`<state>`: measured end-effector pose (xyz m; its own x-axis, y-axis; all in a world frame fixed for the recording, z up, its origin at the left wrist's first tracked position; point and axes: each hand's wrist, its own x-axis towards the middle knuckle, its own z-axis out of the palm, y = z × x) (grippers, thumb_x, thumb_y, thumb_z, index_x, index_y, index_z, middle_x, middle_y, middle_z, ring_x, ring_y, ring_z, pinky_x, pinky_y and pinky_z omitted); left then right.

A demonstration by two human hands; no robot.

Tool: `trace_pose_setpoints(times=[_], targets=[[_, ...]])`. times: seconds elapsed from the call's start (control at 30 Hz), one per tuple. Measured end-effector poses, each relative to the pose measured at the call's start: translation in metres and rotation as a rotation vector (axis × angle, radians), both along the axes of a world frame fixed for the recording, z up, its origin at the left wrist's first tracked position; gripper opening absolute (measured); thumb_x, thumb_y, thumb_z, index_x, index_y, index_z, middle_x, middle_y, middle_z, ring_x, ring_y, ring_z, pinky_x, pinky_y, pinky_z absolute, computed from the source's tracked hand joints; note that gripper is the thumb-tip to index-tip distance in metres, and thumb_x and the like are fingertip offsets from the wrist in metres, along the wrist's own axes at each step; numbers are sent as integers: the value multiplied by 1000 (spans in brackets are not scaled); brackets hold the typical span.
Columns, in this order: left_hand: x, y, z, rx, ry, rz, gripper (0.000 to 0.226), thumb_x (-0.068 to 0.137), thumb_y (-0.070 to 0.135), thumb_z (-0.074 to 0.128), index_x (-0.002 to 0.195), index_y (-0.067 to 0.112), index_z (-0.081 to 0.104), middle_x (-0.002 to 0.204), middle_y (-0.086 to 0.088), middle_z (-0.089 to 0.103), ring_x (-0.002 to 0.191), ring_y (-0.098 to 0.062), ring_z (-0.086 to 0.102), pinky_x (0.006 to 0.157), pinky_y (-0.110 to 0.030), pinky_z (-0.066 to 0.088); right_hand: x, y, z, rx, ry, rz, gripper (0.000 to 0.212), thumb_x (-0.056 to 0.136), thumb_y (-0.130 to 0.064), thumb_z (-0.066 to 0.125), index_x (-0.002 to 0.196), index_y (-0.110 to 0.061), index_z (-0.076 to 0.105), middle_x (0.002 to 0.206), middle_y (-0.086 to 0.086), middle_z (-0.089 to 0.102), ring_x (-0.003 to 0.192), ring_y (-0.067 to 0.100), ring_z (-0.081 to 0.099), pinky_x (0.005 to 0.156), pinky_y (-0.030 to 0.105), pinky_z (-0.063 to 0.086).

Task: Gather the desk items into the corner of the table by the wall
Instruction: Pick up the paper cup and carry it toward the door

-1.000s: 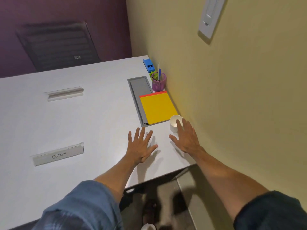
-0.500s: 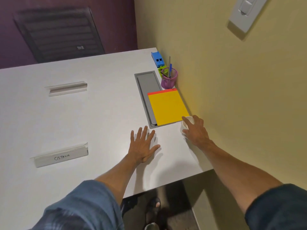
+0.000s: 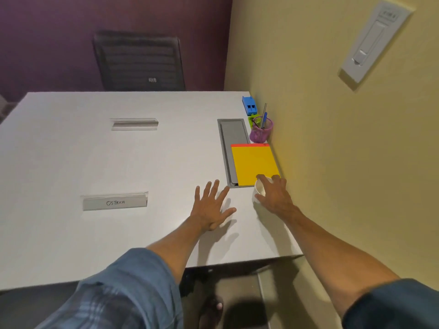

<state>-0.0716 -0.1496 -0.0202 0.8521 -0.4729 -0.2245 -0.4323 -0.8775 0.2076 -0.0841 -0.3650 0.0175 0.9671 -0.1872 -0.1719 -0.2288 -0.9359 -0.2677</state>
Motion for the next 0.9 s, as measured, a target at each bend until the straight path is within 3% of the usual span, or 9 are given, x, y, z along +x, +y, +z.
trace_pose_setpoints(times=[0.37, 0.63, 0.7, 0.77, 0.83, 0.9], targets=[[-73, 60, 69, -132, -36, 196, 86, 92, 62, 40, 155, 24, -5, 162, -6, -10, 150, -29, -5, 120, -50, 2, -32, 89, 104, 82, -94, 212, 74, 82, -46, 69, 146, -27, 36, 135, 15, 44, 130, 34, 34, 105, 44, 36], [-94, 107, 109, -651, 71, 432, 102, 81, 42, 72, 154, 13, 8, 161, -5, 13, 148, -22, 14, 117, -38, 22, -48, 157, 144, 105, -4, 456, 69, 79, -42, 75, 140, -28, 46, 131, 14, 46, 126, 31, 39, 102, 42, 41], [-92, 114, 116, -736, 82, 493, 97, 76, 34, 78, 151, 12, 20, 155, -7, 30, 141, -25, 31, 111, -38, 34, -47, 174, 148, 104, 15, 503, 69, 79, -42, 75, 140, -29, 45, 132, 13, 45, 126, 30, 39, 102, 41, 42], [-89, 124, 119, -845, 94, 551, 76, 71, 27, 80, 135, 14, 41, 135, -6, 52, 119, -24, 52, 88, -29, 49, -44, 193, 151, 119, 28, 542, 70, 77, -42, 76, 139, -29, 46, 132, 12, 45, 125, 29, 41, 101, 40, 44], [-86, 136, 121, -969, 114, 586, 55, 69, 20, 82, 115, 14, 52, 109, -1, 63, 94, -18, 59, 63, -17, 46, -38, 210, 152, 123, 29, 571, 71, 76, -42, 77, 139, -30, 46, 133, 11, 45, 124, 27, 41, 102, 41, 45], [-82, 149, 123, -1052, 133, 592, 48, 68, 14, 82, 108, 11, 55, 98, 1, 63, 85, -16, 59, 59, -17, 45, -31, 225, 153, 130, 21, 588, 72, 74, -44, 78, 138, -30, 47, 134, 9, 46, 124, 26, 41, 103, 43, 44]])
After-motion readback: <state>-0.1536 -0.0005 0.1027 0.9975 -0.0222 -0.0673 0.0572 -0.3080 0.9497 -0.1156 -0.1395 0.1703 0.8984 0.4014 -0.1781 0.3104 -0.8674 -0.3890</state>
